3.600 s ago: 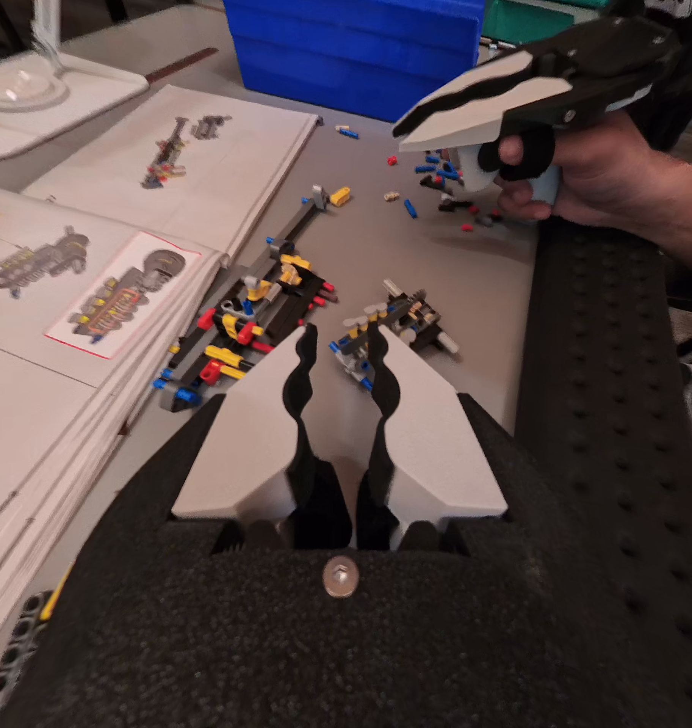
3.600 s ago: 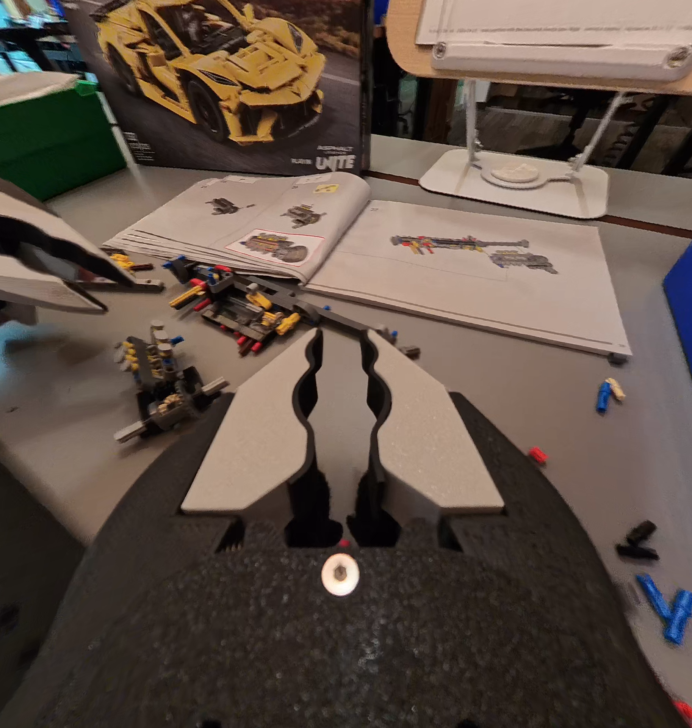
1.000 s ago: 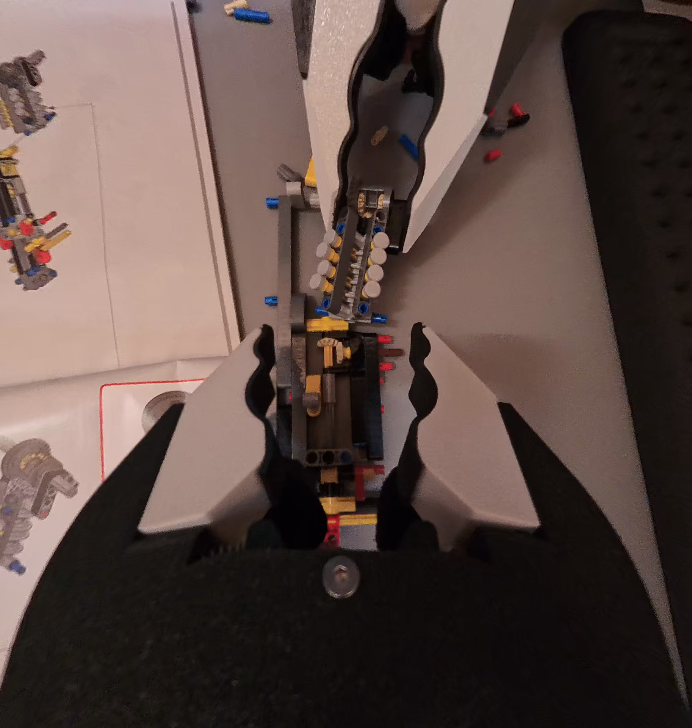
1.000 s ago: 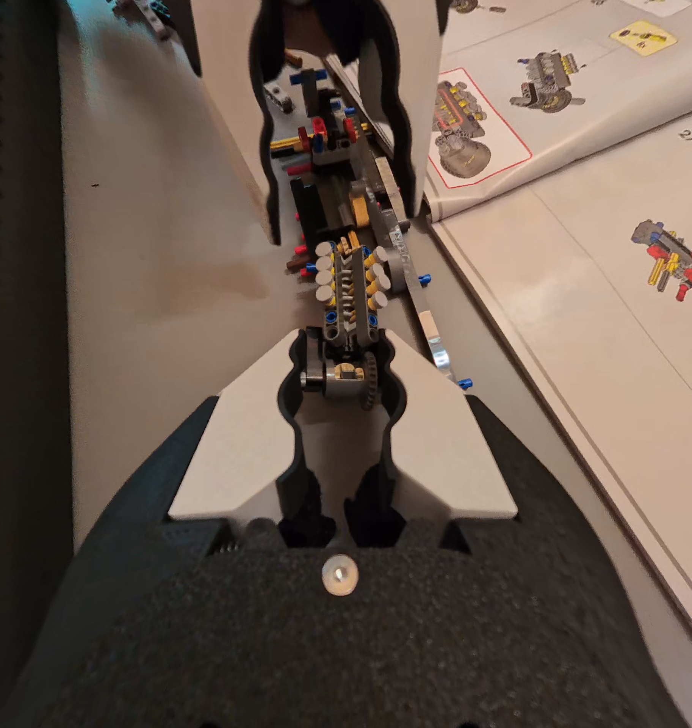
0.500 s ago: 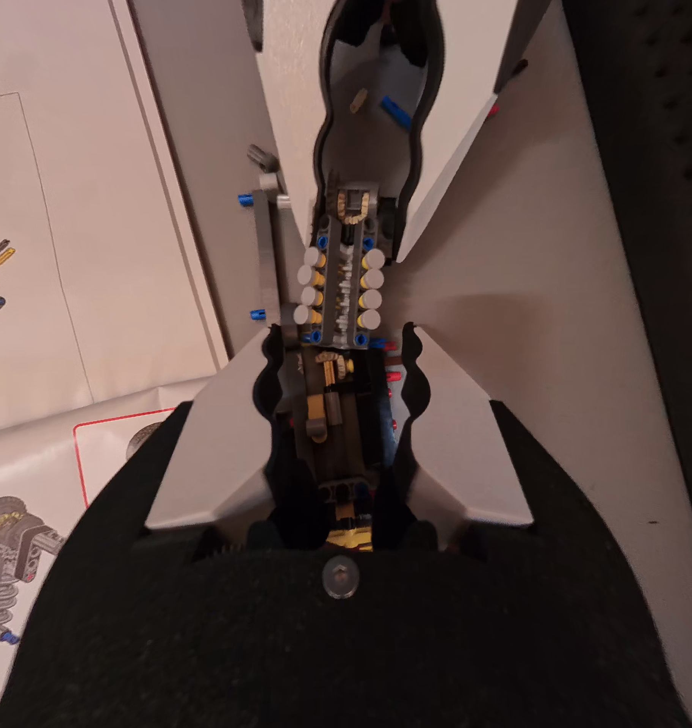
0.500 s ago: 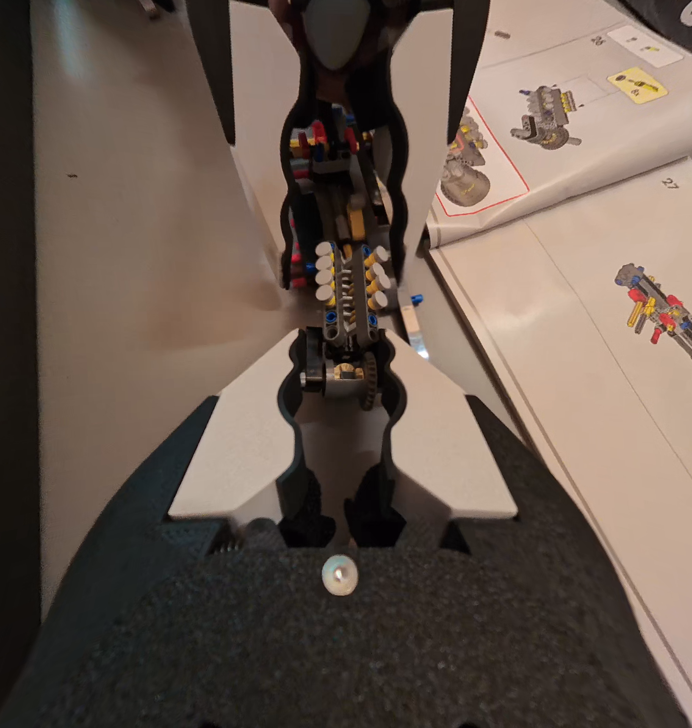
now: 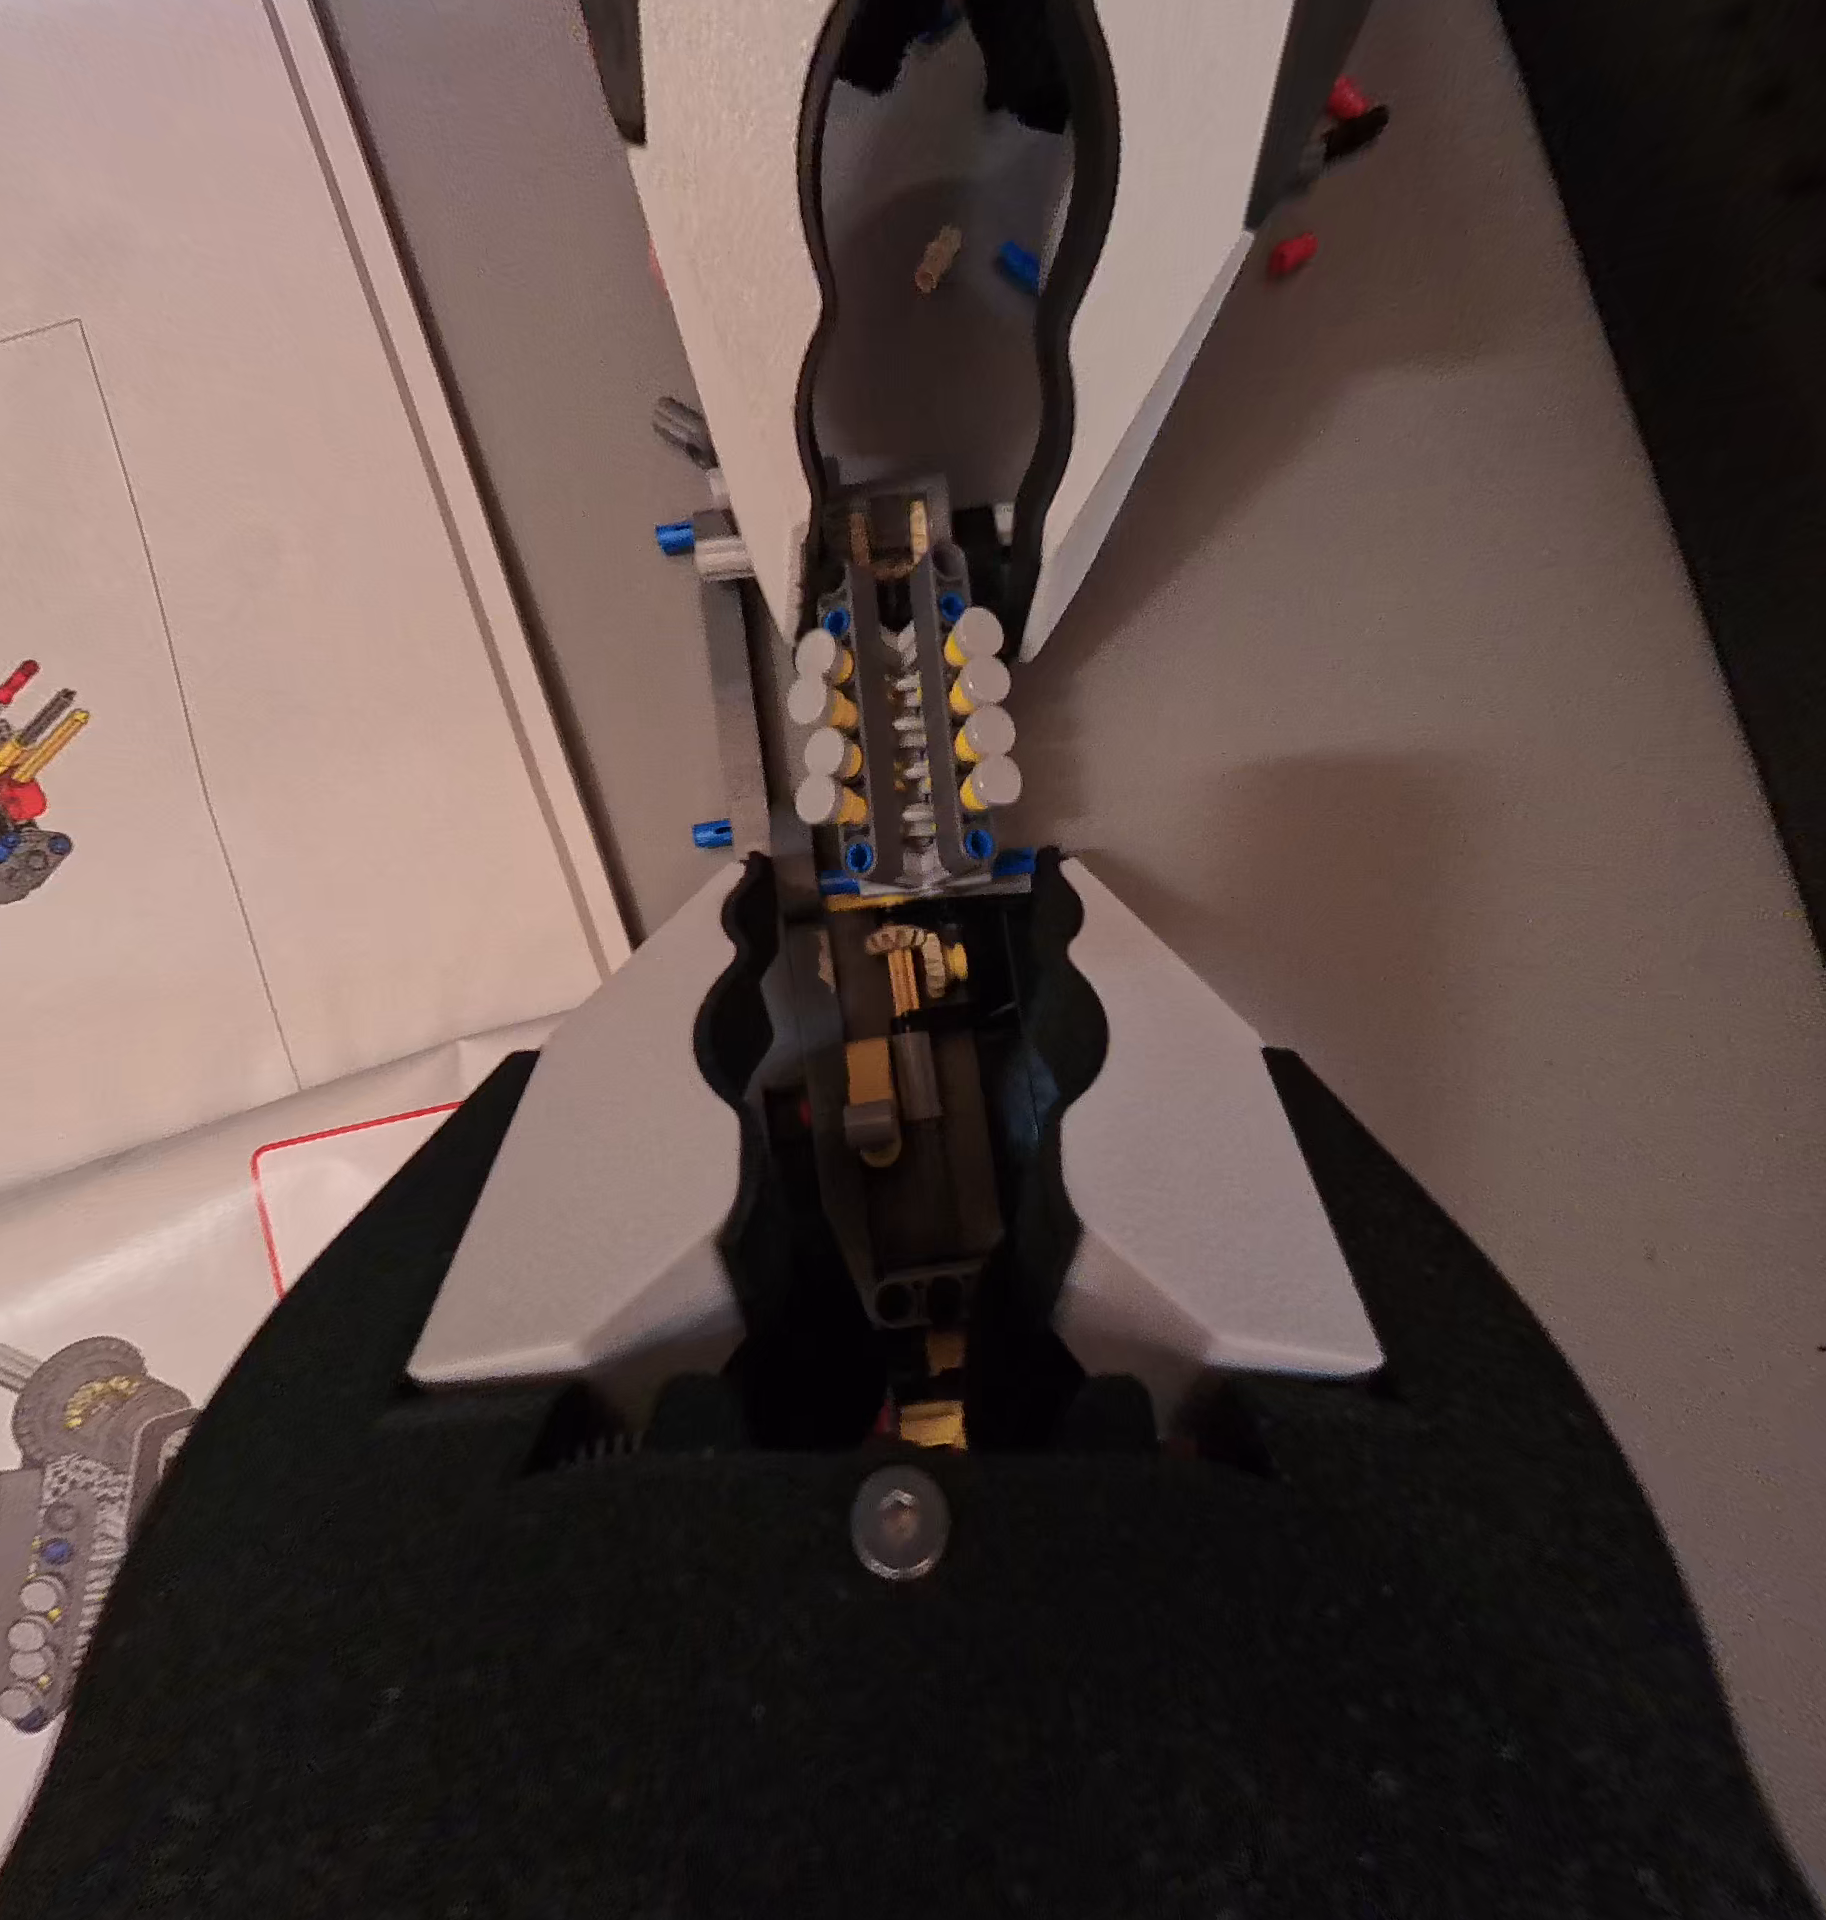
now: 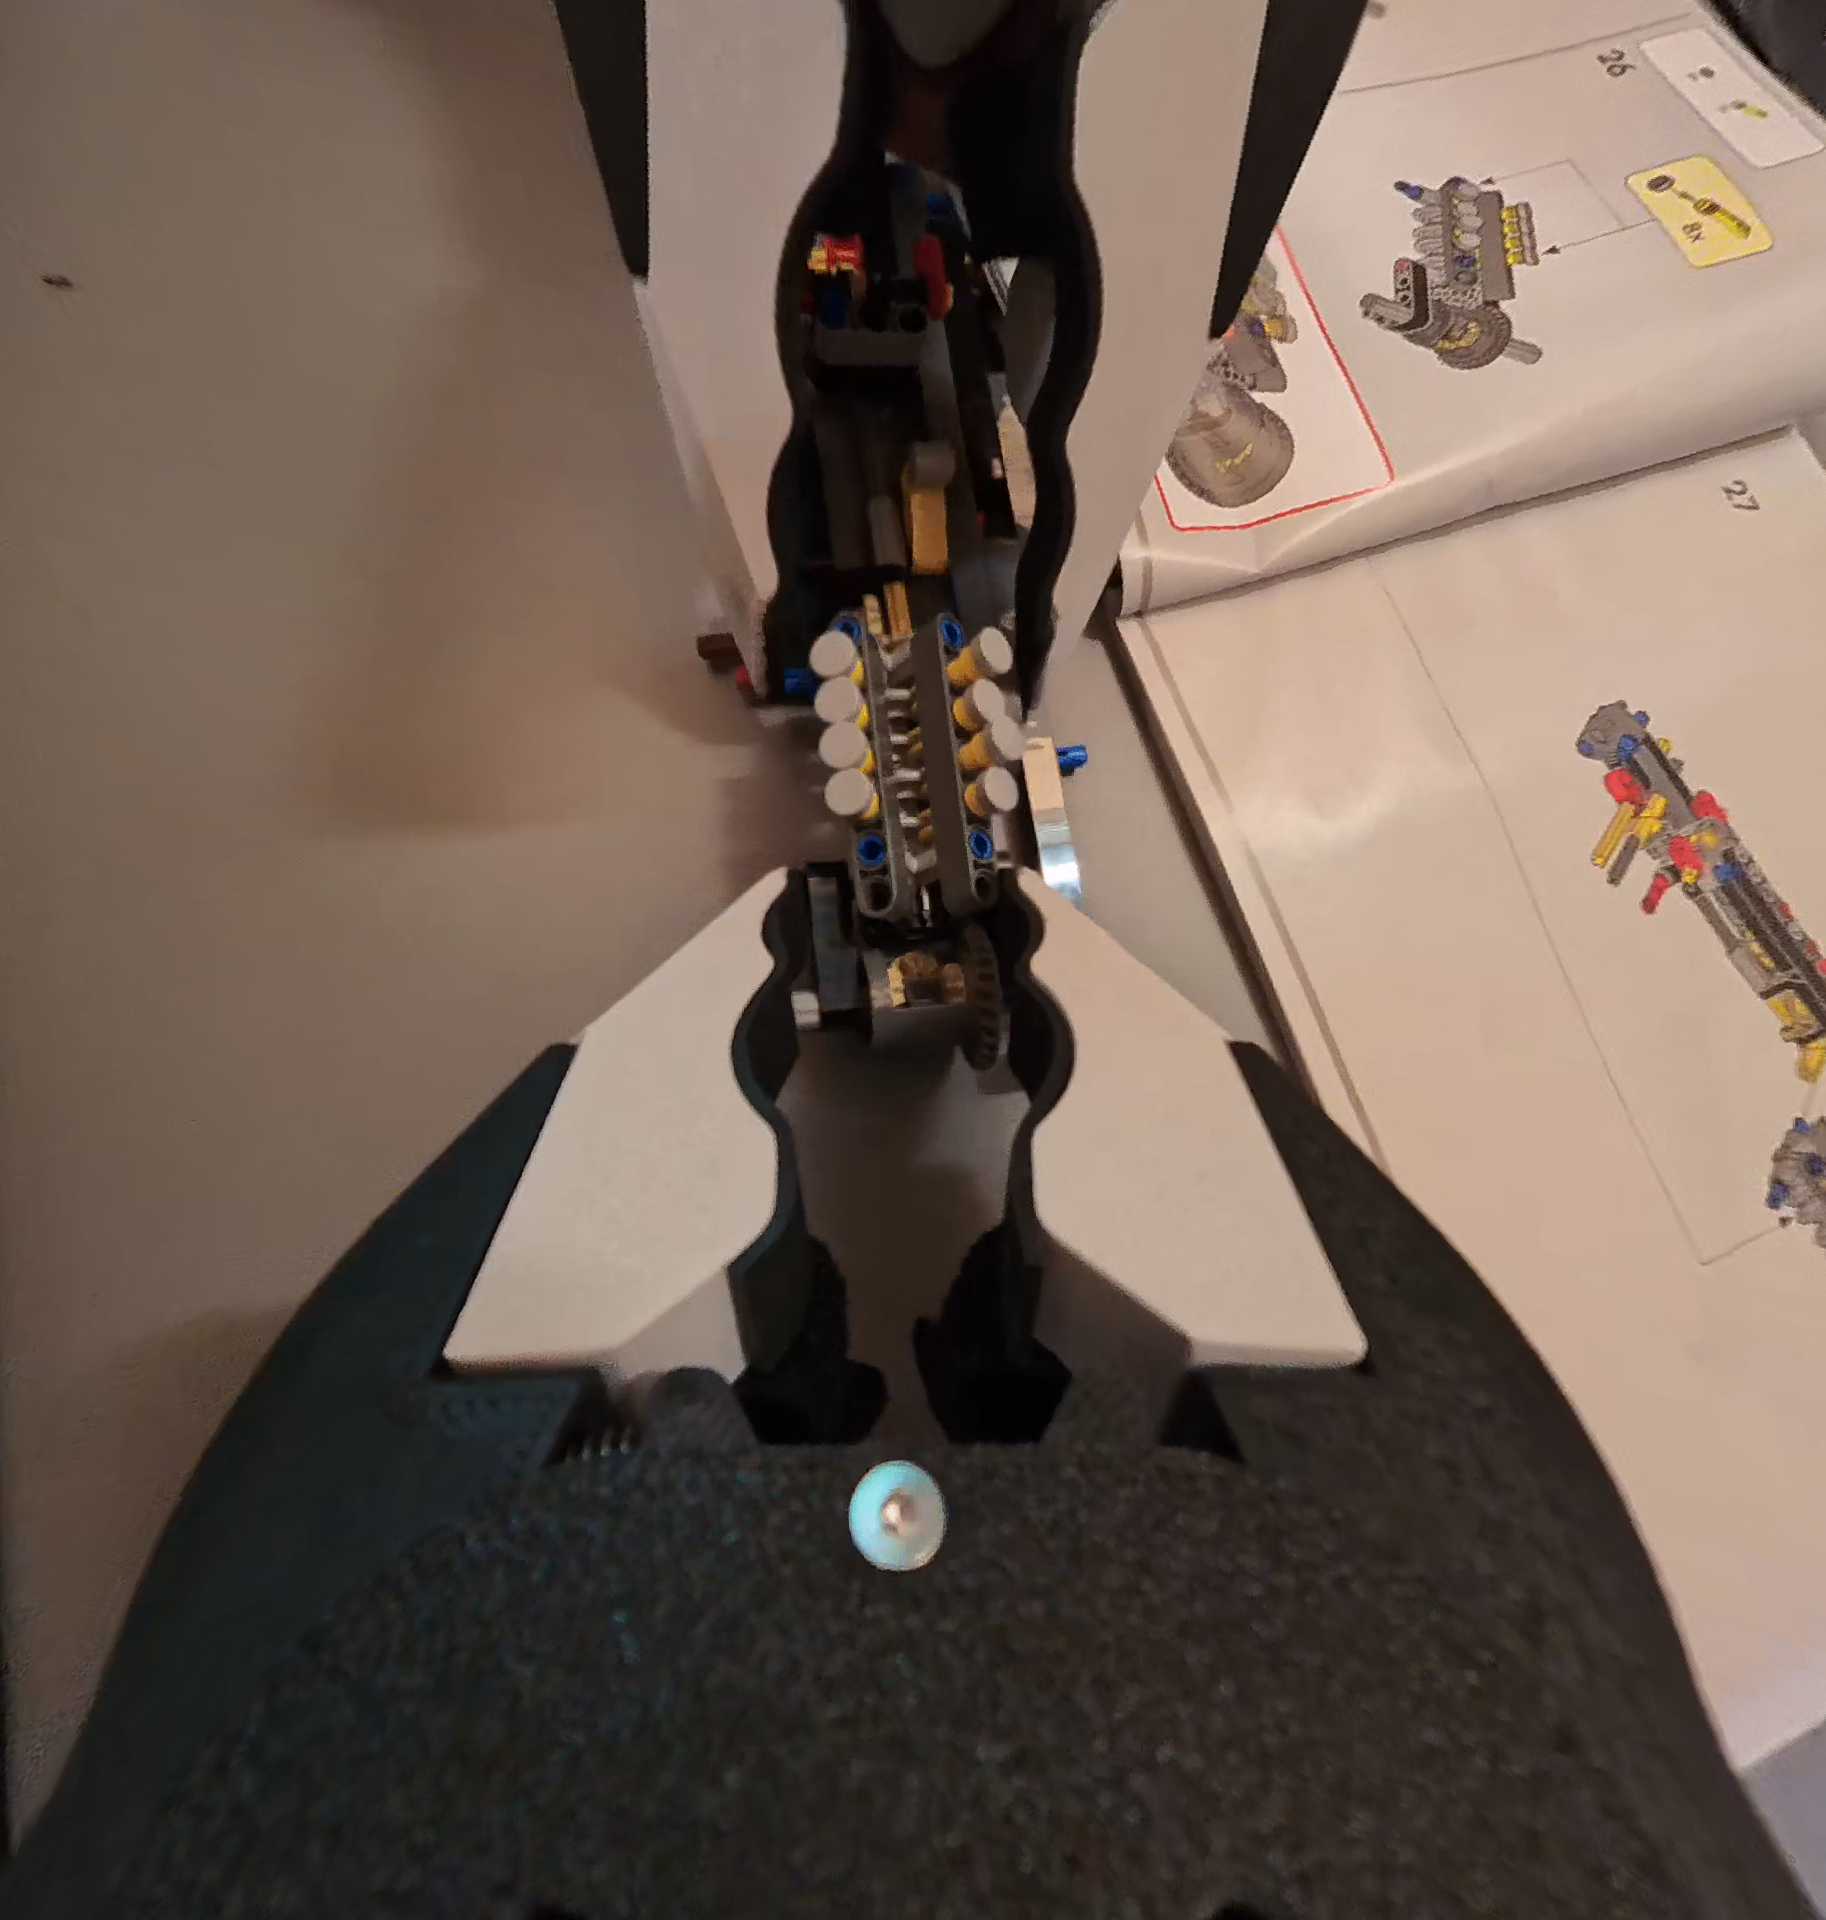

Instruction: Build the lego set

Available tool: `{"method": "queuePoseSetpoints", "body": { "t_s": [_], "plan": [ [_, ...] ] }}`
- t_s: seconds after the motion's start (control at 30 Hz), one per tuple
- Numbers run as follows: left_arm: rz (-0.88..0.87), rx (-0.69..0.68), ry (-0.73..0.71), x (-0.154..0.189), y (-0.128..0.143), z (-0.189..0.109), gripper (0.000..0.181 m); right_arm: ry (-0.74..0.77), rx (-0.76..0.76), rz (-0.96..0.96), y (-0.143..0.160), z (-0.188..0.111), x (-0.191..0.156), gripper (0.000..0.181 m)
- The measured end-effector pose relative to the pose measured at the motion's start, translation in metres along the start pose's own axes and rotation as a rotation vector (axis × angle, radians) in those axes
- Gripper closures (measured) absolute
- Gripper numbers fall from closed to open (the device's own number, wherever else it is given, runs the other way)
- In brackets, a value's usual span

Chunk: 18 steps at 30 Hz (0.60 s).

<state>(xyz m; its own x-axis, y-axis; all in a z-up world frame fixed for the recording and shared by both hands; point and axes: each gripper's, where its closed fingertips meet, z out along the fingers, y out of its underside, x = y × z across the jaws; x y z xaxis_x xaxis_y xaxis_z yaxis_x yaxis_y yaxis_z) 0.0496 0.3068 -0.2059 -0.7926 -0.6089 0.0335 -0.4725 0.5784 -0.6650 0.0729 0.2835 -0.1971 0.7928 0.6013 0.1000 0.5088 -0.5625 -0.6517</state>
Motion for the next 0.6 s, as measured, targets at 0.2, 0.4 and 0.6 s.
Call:
{"method": "queuePoseSetpoints", "body": {
  "t_s": [0.2,0.4,0.6],
  "plan": [
    [0.01,0.0,-0.007,-0.0008,-0.0003,0.0004,0.134,-0.017,-0.006,0.023,0.0008,0.0007,0.0012,0.146],
    [0.054,-0.033,-0.056,-0.0007,-0.0002,0.0031,0.131,-0.022,-0.011,0.044,0.0004,0.0007,0.0008,0.145],
    [0.052,-0.026,-0.095,-0.003,-0.0004,0.004,0.133,-0.019,-0.002,0.036,0.0009,0.0005,0.0016,0.145]
  ]
}}
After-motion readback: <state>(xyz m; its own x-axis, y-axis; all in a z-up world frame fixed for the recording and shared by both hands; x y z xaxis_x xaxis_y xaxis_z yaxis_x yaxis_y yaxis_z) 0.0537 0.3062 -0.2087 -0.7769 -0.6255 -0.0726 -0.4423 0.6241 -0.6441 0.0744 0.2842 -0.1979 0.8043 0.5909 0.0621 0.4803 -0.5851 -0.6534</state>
